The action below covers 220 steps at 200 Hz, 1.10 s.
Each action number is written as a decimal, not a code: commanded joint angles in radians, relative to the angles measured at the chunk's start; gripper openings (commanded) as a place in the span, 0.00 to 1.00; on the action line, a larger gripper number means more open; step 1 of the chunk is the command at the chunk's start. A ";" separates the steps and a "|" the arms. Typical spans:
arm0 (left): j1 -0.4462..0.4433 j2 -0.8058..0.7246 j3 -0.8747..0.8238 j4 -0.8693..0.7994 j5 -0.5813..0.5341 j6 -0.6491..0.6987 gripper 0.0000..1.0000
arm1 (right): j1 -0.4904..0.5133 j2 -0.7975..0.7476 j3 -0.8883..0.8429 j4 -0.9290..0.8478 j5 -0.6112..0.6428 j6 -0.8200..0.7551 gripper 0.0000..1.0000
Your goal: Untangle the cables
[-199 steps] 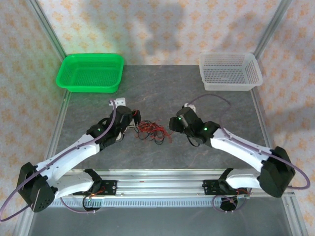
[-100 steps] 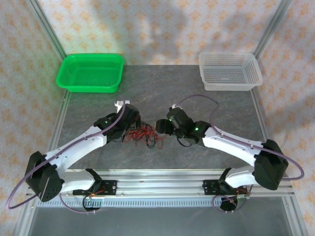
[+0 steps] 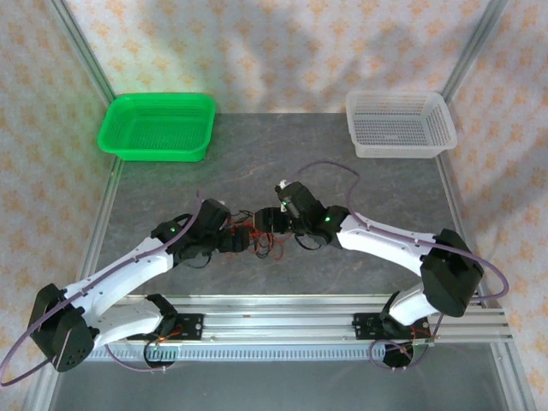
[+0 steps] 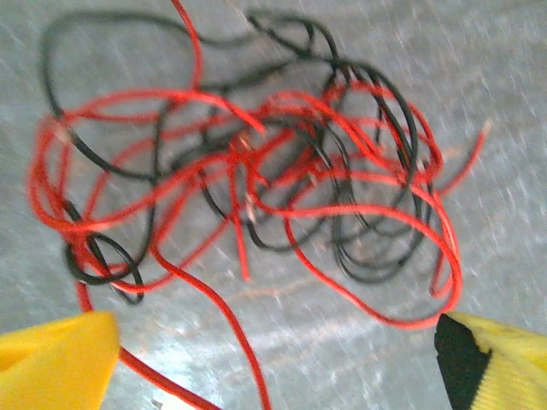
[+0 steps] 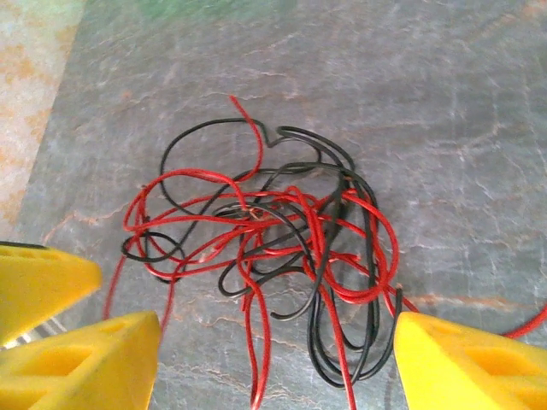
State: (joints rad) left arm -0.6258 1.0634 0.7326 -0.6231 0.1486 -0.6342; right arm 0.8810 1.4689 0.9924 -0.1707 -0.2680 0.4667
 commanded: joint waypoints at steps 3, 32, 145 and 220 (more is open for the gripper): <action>0.006 -0.050 -0.057 0.032 0.201 -0.042 0.99 | 0.004 0.007 0.033 0.007 -0.053 -0.130 0.73; 0.006 -0.112 -0.045 0.008 0.211 -0.058 0.99 | 0.004 -0.004 0.015 0.013 -0.045 -0.142 0.74; 0.089 -0.097 0.197 -0.146 -0.106 -0.076 0.99 | 0.061 -0.049 -0.106 0.078 -0.014 0.039 0.72; 0.183 -0.121 -0.007 0.070 0.008 -0.116 0.89 | 0.082 0.212 0.023 0.062 0.164 0.161 0.64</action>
State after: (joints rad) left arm -0.4496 0.9363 0.7639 -0.6415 0.1284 -0.7315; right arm 0.9543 1.6005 0.9363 -0.0738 -0.2317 0.5823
